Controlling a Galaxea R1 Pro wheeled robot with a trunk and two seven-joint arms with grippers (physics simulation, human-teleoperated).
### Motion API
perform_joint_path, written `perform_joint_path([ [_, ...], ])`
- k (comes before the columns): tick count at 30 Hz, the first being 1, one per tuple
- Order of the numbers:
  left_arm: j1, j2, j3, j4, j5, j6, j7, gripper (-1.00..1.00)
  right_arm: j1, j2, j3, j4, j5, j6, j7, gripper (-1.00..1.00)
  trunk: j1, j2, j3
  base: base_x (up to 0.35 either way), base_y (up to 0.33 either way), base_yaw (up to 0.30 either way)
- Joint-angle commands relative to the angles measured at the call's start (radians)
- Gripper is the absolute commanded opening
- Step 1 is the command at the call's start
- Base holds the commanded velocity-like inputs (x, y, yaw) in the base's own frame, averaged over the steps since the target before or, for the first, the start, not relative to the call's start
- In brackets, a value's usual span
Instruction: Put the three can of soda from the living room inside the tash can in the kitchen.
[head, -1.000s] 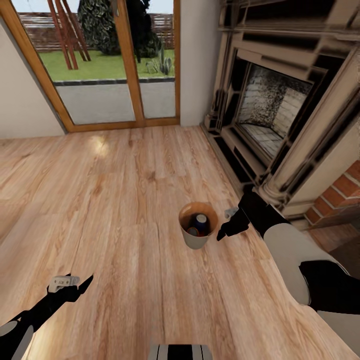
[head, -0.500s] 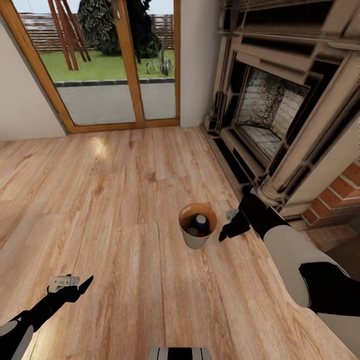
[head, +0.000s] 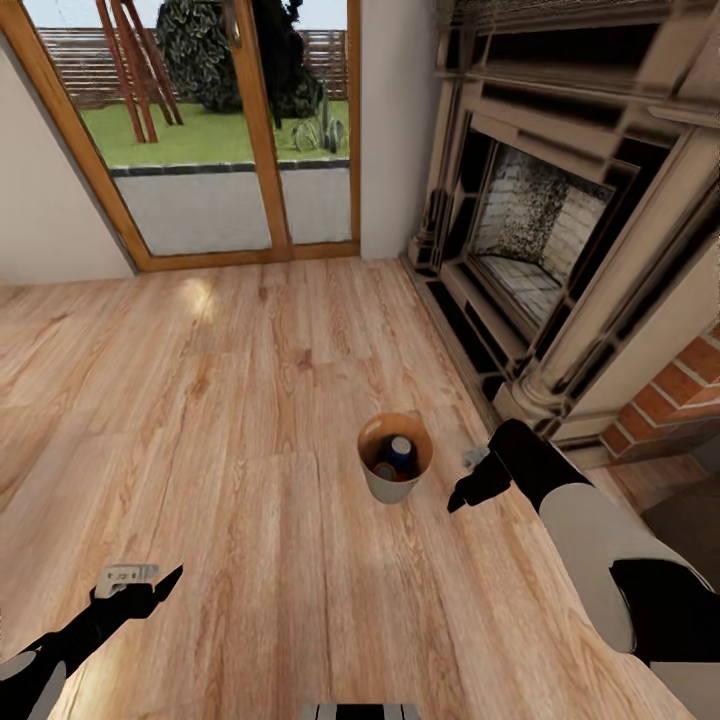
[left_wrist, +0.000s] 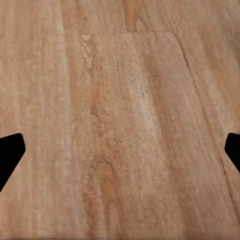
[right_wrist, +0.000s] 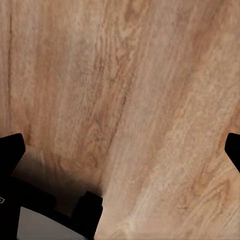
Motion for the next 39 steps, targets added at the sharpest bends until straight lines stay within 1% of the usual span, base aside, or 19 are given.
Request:
perform_joint_path([
  [1,0.001,0.000,0.000,0.012,0.000,-0.004,0.004,1.00,0.037,-0.019,-0.009,0.000,-0.001,-0.051,-0.004,1.00,-0.004,0.007,0.003,0.000,0.000,0.000],
  [4,0.001,0.000,0.000,0.016,0.000,-0.006,0.005,1.00,0.061,-0.031,-0.013,0.000,-0.001,-0.085,-0.022,1.00,-0.015,0.028,0.013,0.000,0.000,0.000],
  [6,0.001,0.000,0.001,0.019,0.000,-0.009,0.006,1.00,0.090,-0.046,-0.015,0.000,-0.001,-0.112,-0.056,1.00,-0.023,0.042,0.019,0.000,0.000,0.000],
  [7,0.001,0.000,0.000,0.020,0.000,-0.011,0.006,1.00,0.125,-0.061,-0.016,0.000,-0.002,-0.157,-0.088,1.00,-0.027,0.049,0.022,0.000,0.000,0.000],
  [8,0.001,0.000,0.000,0.021,0.000,-0.012,0.006,1.00,0.134,-0.065,-0.017,0.000,-0.003,-0.174,-0.095,1.00,-0.031,0.056,0.025,0.000,0.000,0.000],
  [9,0.001,0.000,0.000,0.029,0.000,-0.014,0.007,1.00,0.151,-0.071,-0.018,0.000,-0.003,-0.211,-0.105,1.00,-0.035,0.063,0.028,0.000,0.000,0.000],
  [11,0.001,0.000,0.000,0.054,0.002,-0.026,0.007,1.00,0.181,-0.075,-0.018,-0.001,-0.003,-0.256,-0.116,1.00,-0.042,0.077,0.035,0.000,0.000,0.000],
  [14,0.001,0.000,0.000,0.087,0.003,-0.047,0.008,1.00,0.233,-0.079,-0.025,-0.001,-0.004,-0.292,-0.122,1.00,-0.054,0.098,0.044,0.000,0.000,0.000],
  [15,0.001,0.000,0.001,0.116,0.004,-0.065,0.010,1.00,0.267,-0.081,-0.066,0.001,-0.003,-0.338,-0.145,1.00,-0.058,0.105,0.047,0.000,0.000,0.000],
  [16,0.001,0.000,0.001,0.138,0.004,-0.079,0.012,1.00,0.284,-0.083,-0.094,0.003,-0.003,-0.370,-0.164,1.00,-0.061,0.112,0.050,0.000,0.000,0.000],
  [19,0.001,0.000,0.003,0.219,0.005,-0.132,0.022,1.00,0.329,-0.087,-0.156,0.006,-0.003,-0.447,-0.203,1.00,-0.073,0.133,0.060,0.000,0.000,0.000],
  [21,0.001,0.000,0.003,0.281,0.006,-0.170,0.032,1.00,0.357,-0.090,-0.181,0.006,-0.002,-0.485,-0.217,1.00,-0.081,0.147,0.066,0.000,0.000,0.000],
  [24,0.001,0.000,0.004,0.366,0.006,-0.222,0.046,1.00,0.396,-0.092,-0.202,0.007,-0.002,-0.532,-0.232,1.00,-0.092,0.168,0.075,0.000,0.000,0.000],
  [29,0.001,0.000,0.004,0.463,0.006,-0.299,0.066,1.00,0.456,-0.097,-0.238,0.007,-0.002,-0.610,-0.246,1.00,-0.111,0.203,0.091,0.000,0.000,0.000],
  [31,0.001,0.000,0.003,0.509,0.006,-0.348,0.072,1.00,0.492,-0.104,-0.278,0.007,-0.002,-0.664,-0.249,1.00,-0.119,0.217,0.097,0.000,0.000,0.000],
  [35,0.001,0.000,0.003,0.579,0.006,-0.411,0.075,1.00,0.531,-0.118,-0.321,0.010,-0.002,-0.734,-0.251,1.00,-0.134,0.245,0.110,0.000,0.000,0.000],
  [37,0.001,0.000,0.003,0.645,0.006,-0.470,0.077,1.00,0.563,-0.134,-0.348,0.016,-0.005,-0.796,-0.252,1.00,-0.142,0.259,0.116,0.000,0.000,0.000],
  [38,0.002,0.000,0.003,0.679,0.006,-0.503,0.077,1.00,0.587,-0.139,-0.374,0.026,-0.006,-0.820,-0.254,1.00,-0.146,0.266,0.119,0.000,0.000,0.000],
  [39,0.002,0.000,0.003,0.689,0.006,-0.512,0.077,1.00,0.595,-0.140,-0.386,0.030,-0.009,-0.825,-0.256,1.00,-0.150,0.273,0.122,0.000,0.000,0.000],
])
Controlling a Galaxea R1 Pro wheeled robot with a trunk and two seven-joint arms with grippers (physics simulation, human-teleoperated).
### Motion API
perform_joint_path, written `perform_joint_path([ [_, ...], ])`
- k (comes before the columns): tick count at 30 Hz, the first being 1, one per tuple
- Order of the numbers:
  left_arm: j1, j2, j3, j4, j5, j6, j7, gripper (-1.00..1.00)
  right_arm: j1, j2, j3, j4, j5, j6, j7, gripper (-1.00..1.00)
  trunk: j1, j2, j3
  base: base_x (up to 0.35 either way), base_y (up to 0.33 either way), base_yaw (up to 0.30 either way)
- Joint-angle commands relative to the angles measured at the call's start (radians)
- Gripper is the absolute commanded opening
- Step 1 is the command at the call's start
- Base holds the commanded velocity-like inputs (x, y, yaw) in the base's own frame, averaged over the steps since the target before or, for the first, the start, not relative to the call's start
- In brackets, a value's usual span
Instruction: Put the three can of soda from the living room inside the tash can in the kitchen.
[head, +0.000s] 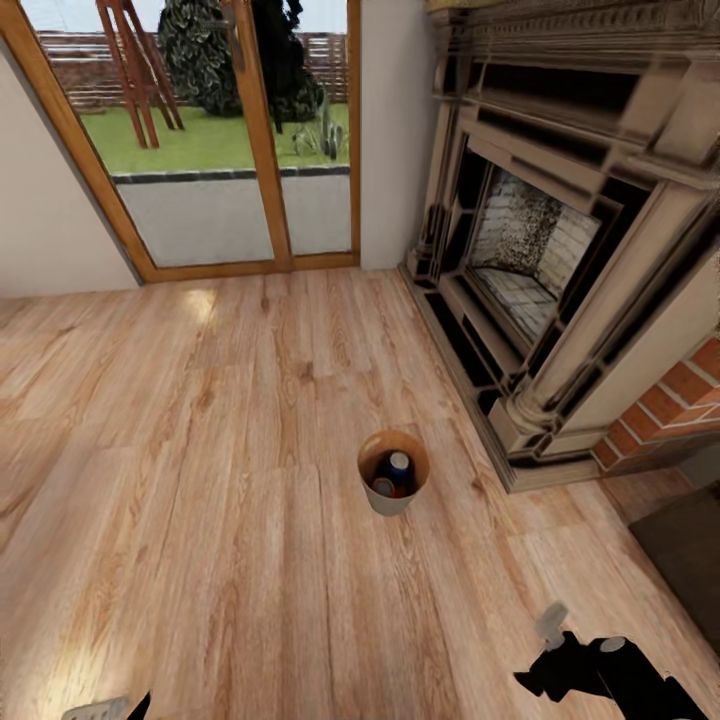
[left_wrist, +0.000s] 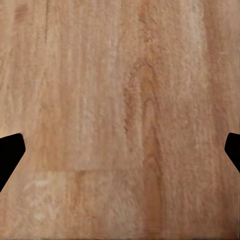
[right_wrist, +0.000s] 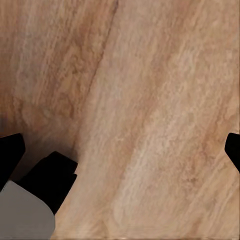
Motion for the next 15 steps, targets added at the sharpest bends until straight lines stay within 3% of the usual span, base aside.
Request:
perform_joint_path([
  [1,0.000,0.000,0.000,0.010,0.000,-0.009,0.000,1.00,0.007,0.000,-0.015,0.005,-0.003,-0.005,-0.002,1.00,-0.004,0.007,0.003,0.000,0.000,0.000],
  [3,0.000,0.000,0.000,0.026,0.000,-0.027,0.001,1.00,0.017,0.000,-0.046,0.020,-0.010,-0.018,-0.011,1.00,-0.012,0.021,0.010,0.000,0.000,0.000],
  [4,0.001,0.000,0.000,0.045,0.000,-0.047,0.001,1.00,0.023,0.000,-0.076,0.044,-0.014,-0.035,-0.035,1.00,-0.015,0.028,0.013,0.000,0.000,0.000],
  [8,0.001,0.000,0.000,0.091,0.001,-0.091,0.014,1.00,0.030,-0.004,-0.125,0.110,-0.019,-0.060,-0.137,1.00,-0.031,0.056,0.025,0.000,0.000,0.000],
  [11,0.001,0.000,0.000,0.119,0.000,-0.114,0.047,1.00,0.033,-0.010,-0.151,0.171,-0.021,-0.090,-0.213,1.00,-0.042,0.077,0.035,0.000,0.000,0.000],
  [15,0.001,-0.013,-0.001,0.143,-0.001,-0.128,0.087,1.00,0.035,-0.018,-0.168,0.240,-0.022,-0.184,-0.272,1.00,-0.058,0.105,0.047,0.000,0.000,0.000],
])
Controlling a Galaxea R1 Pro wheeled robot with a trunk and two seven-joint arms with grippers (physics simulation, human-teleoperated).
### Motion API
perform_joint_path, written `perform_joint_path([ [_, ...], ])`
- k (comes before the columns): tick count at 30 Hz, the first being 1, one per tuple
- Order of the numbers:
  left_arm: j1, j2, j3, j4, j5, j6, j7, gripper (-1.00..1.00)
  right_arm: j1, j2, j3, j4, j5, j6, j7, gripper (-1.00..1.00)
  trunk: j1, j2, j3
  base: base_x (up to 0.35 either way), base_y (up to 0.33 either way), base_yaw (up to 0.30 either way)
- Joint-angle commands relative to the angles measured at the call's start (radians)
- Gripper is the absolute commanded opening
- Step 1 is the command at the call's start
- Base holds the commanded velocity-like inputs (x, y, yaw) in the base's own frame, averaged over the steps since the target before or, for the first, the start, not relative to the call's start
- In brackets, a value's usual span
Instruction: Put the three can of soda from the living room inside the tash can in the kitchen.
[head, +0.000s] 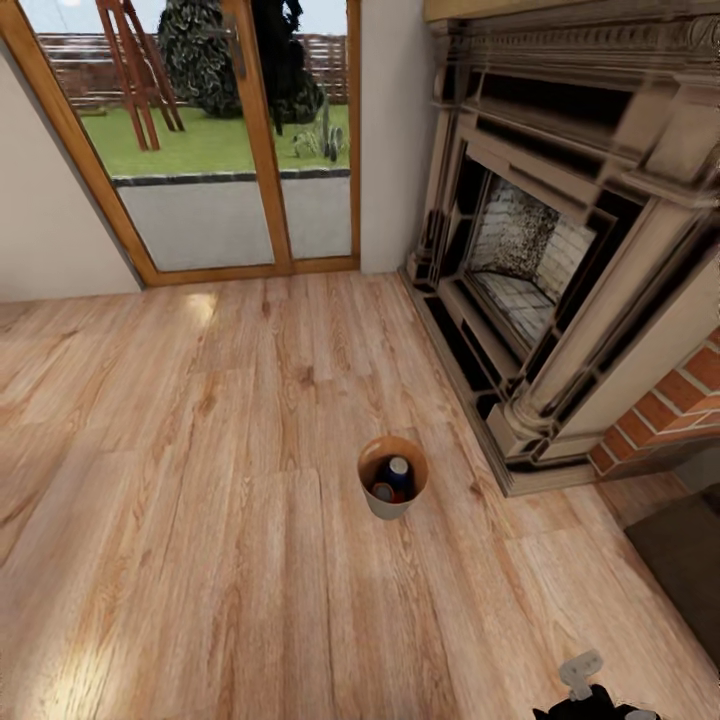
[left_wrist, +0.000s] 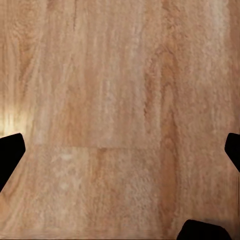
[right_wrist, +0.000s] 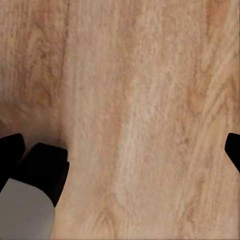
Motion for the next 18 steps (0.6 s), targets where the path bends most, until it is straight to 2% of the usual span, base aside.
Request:
perform_joint_path([
  [1,0.000,-0.007,0.000,0.005,0.000,-0.002,0.007,1.00,0.000,-0.001,-0.003,0.015,0.000,-0.024,-0.011,1.00,-0.004,0.007,0.003,0.000,0.000,0.000],
  [7,0.002,-0.043,-0.001,0.022,0.000,-0.008,0.029,1.00,0.001,0.001,-0.010,0.085,0.000,-0.108,-0.086,1.00,-0.027,0.049,0.022,0.000,0.000,0.000],
  [13,0.002,-0.053,-0.002,0.025,-0.001,-0.010,0.061,1.00,0.002,0.001,-0.012,0.103,-0.001,-0.124,-0.106,1.00,-0.050,0.091,0.041,0.000,0.000,0.000],
  [18,0.003,-0.060,-0.016,0.026,-0.002,-0.010,0.090,1.00,0.009,0.004,-0.013,0.133,-0.001,-0.130,-0.112,1.00,-0.069,0.126,0.057,0.000,0.000,0.000],
])
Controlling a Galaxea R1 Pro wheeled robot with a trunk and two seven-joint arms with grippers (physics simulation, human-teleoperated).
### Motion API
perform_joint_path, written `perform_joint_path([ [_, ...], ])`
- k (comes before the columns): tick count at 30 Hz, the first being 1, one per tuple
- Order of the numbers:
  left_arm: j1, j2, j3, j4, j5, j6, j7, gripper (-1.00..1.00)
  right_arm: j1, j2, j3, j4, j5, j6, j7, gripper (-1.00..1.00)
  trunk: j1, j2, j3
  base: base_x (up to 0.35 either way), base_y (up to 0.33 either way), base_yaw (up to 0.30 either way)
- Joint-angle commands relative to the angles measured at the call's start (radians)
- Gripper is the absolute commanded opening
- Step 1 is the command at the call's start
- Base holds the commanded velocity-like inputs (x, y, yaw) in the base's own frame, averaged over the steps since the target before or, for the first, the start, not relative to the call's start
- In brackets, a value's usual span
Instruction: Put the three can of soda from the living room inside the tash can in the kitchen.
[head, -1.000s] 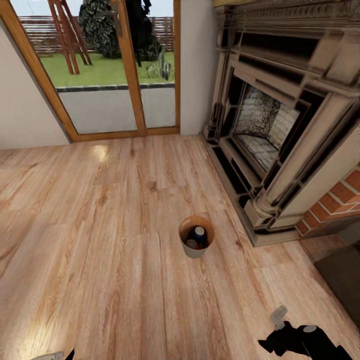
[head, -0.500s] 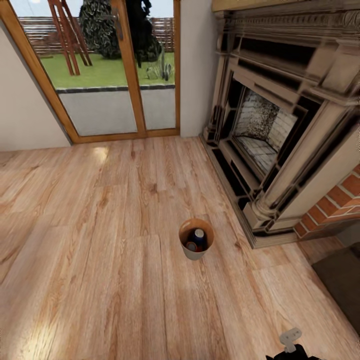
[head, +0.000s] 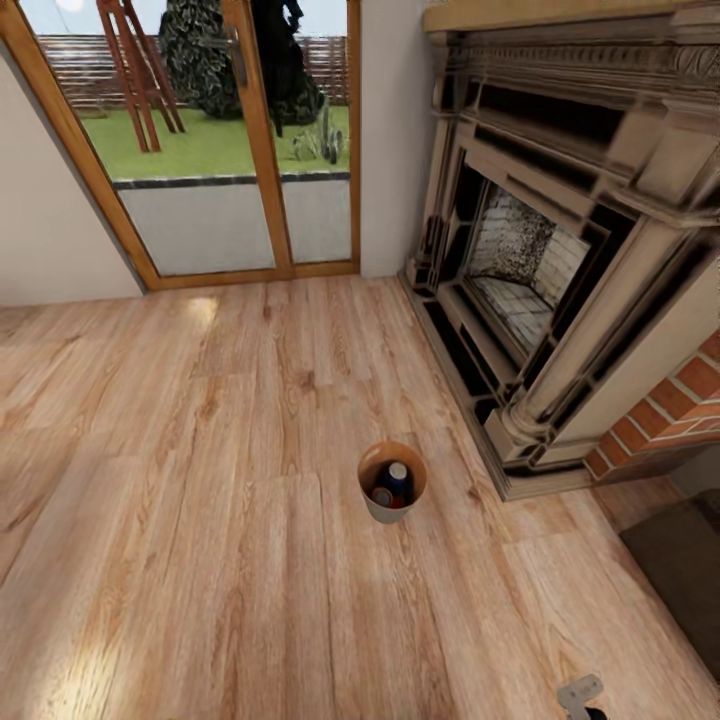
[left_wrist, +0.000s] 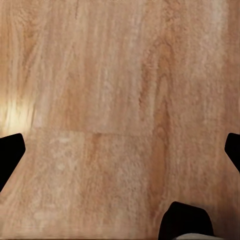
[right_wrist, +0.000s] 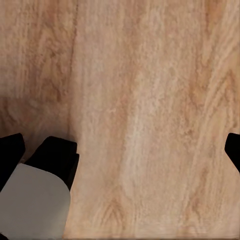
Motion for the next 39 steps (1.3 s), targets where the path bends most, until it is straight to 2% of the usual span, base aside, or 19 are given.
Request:
perform_joint_path([
  [1,0.000,-0.001,-0.001,0.000,0.000,0.000,0.001,1.00,0.001,0.000,0.000,0.002,0.000,0.000,0.000,1.00,-0.004,0.007,0.003,0.000,0.000,0.000],
  [7,0.000,-0.002,-0.006,0.001,0.000,0.001,0.005,1.00,0.006,0.005,0.000,0.011,0.000,-0.002,-0.008,1.00,-0.027,0.049,0.022,0.000,0.000,0.000],
  [17,0.000,-0.002,-0.019,0.001,-0.025,0.002,0.006,1.00,0.022,0.008,0.001,0.029,0.001,-0.037,-0.092,1.00,-0.065,0.119,0.053,0.000,0.000,0.000],
  [39,0.000,-0.002,-0.030,0.001,-0.037,0.008,0.005,1.00,0.024,0.008,0.000,0.041,-0.001,-0.044,-0.107,1.00,-0.150,0.273,0.122,0.000,0.000,0.000],
])
